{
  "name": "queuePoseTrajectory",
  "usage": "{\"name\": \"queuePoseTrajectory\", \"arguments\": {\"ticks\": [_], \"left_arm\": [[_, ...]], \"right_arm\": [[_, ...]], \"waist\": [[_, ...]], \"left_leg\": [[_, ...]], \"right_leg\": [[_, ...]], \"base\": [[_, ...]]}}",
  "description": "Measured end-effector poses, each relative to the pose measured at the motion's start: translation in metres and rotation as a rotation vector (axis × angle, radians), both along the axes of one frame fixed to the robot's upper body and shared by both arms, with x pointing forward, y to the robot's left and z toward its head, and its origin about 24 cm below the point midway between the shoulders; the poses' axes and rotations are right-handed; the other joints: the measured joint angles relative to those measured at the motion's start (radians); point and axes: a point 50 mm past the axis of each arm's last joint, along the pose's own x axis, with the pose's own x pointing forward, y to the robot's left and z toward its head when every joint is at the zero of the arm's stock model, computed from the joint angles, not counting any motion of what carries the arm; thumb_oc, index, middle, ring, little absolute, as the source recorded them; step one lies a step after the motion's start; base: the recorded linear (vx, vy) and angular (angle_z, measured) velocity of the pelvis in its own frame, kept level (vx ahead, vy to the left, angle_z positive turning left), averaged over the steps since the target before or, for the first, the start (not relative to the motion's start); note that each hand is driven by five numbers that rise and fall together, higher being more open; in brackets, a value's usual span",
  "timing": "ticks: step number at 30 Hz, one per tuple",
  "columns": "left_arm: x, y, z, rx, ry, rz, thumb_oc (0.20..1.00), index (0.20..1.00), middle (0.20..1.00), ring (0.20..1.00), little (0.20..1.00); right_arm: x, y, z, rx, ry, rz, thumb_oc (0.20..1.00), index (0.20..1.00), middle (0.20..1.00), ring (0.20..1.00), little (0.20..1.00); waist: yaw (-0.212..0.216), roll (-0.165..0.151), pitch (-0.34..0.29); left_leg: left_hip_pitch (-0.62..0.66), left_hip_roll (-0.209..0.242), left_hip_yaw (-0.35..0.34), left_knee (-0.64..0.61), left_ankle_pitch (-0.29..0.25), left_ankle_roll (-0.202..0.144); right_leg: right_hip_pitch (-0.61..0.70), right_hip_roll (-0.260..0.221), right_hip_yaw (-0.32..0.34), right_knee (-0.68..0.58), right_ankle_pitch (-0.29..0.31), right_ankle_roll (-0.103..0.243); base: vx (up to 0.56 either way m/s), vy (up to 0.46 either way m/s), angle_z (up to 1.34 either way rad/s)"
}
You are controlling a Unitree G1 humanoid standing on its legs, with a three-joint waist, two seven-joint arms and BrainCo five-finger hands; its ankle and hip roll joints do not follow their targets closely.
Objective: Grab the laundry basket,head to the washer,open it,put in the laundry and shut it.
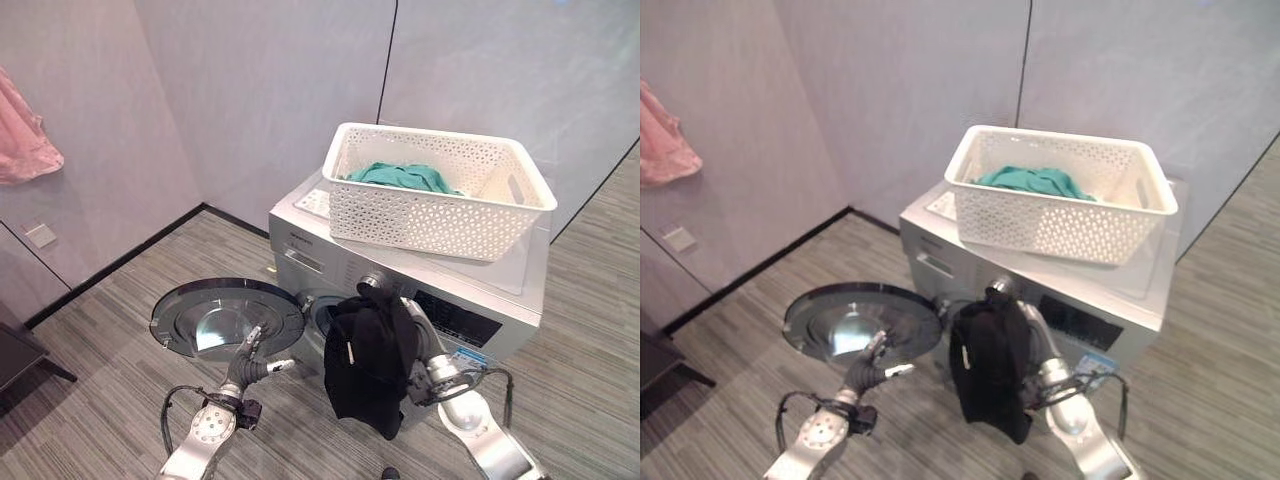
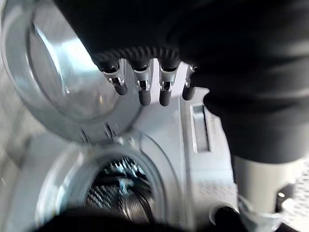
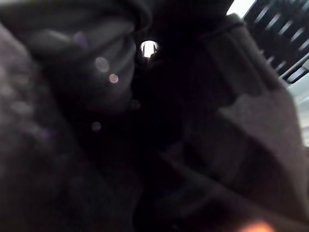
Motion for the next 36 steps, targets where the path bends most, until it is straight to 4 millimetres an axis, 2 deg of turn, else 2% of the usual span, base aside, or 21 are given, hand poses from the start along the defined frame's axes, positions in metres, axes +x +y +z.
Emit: {"name": "queuePoseTrajectory", "arguments": {"ticks": [3, 7, 9, 14, 18, 19, 27, 30, 36], "left_arm": [[-0.001, -0.001, -0.001, -0.083, 0.029, 0.006, 1.0, 1.0, 1.0, 1.0, 1.0], [-0.003, -0.005, -0.002, -0.088, 0.038, -0.036, 1.0, 1.0, 1.0, 1.0, 1.0], [-0.003, -0.007, -0.002, -0.092, 0.039, -0.051, 1.0, 1.0, 1.0, 1.0, 1.0], [-0.011, -0.01, -0.007, -0.106, 0.059, -0.086, 1.0, 1.0, 1.0, 1.0, 1.0], [-0.006, -0.012, -0.002, -0.1, 0.02, -0.106, 1.0, 1.0, 1.0, 1.0, 1.0], [0.0, -0.015, 0.002, -0.067, -0.011, -0.128, 1.0, 1.0, 1.0, 1.0, 1.0], [0.04, -0.038, 0.027, 0.205, -0.266, -0.253, 1.0, 1.0, 1.0, 1.0, 1.0], [0.057, -0.046, 0.033, 0.399, -0.371, -0.331, 1.0, 1.0, 1.0, 1.0, 1.0], [0.063, -0.048, 0.042, 0.584, -0.506, -0.402, 1.0, 1.0, 1.0, 1.0, 1.0]], "right_arm": [[0.004, 0.006, 0.003, 0.007, -0.014, 0.023, 0.2, 0.2, 0.2, 0.2, 0.2], [0.011, 0.013, 0.011, 0.02, -0.043, 0.054, 0.2, 0.2, 0.2, 0.2, 0.2], [0.014, 0.015, 0.015, 0.021, -0.06, 0.064, 0.2, 0.2, 0.2, 0.2, 0.2], [0.021, 0.018, 0.019, 0.018, -0.081, 0.074, 0.2, 0.2, 0.2, 0.2, 0.2], [0.03, 0.022, 0.029, 0.038, -0.123, 0.076, 0.2, 0.2, 0.2, 0.2, 0.2], [0.036, 0.027, 0.039, 0.054, -0.164, 0.085, 0.2, 0.2, 0.2, 0.2, 0.2], [0.051, 0.044, 0.069, 0.235, -0.253, 0.115, 0.2, 0.2, 0.2, 0.2, 0.2], [0.052, 0.053, 0.077, 0.29, -0.26, 0.159, 0.2, 0.2, 0.2, 0.2, 0.2], [0.056, 0.057, 0.092, 0.362, -0.316, 0.17, 0.2, 0.2, 0.2, 0.2, 0.2]], "waist": [[0.006, 0.011, 0.01], [0.024, 0.02, 0.029], [0.025, 0.019, 0.042], [0.059, 0.018, 0.063], [0.067, 0.015, 0.094], [0.071, 0.017, 0.127], [0.093, 0.012, 0.182], [0.098, 0.0, 0.203], [0.095, -0.024, 0.221]], "left_leg": [[-0.004, 0.001, -0.004, 0.001, 0.001, -0.001], [-0.007, 0.002, -0.011, 0.0, 0.003, -0.003], [-0.009, 0.002, -0.014, 0.0, 0.004, -0.002], [-0.028, 0.0, -0.021, 0.004, 0.011, -0.001], [-0.065, -0.001, -0.023, 0.005, 0.023, 0.002], [-0.082, -0.001, -0.028, 0.005, 0.032, 0.002], [-0.176, 0.0, -0.06, 0.005, 0.062, 0.003], [-0.196, -0.001, -0.076, 0.005, 0.068, 0.002], [-0.196, -0.001, -0.075, 0.005, 0.068, 0.002]], "right_leg": [[-0.002, 0.003, -0.002, 0.0, 0.0, 0.0], [0.0, 0.004, -0.006, 0.0, 0.0, 0.0], [-0.001, 0.004, -0.007, 0.0, 0.0, -0.001], [-0.013, 0.003, -0.012, 0.002, 0.001, -0.002], [-0.05, 0.003, -0.013, 0.008, 0.011, -0.005], [-0.064, 0.004, -0.016, 0.008, 0.019, -0.008], [-0.134, 0.008, -0.043, 0.008, 0.036, -0.014], [-0.143, 0.011, -0.058, 0.008, 0.038, -0.016], [-0.143, 0.011, -0.058, 0.008, 0.038, -0.016]], "base": [[0.01, 0.001, 0.03], [0.0, 0.002, 0.03], [-0.02, 0.008, 0.05], [-0.05, 0.002, 0.03], [-0.09, -0.001, 0.03], [-0.11, -0.01, 0.08], [-0.09, -0.021, 0.12], [-0.03, -0.018, 0.14], [0.0, 0.0, 0.0]]}}
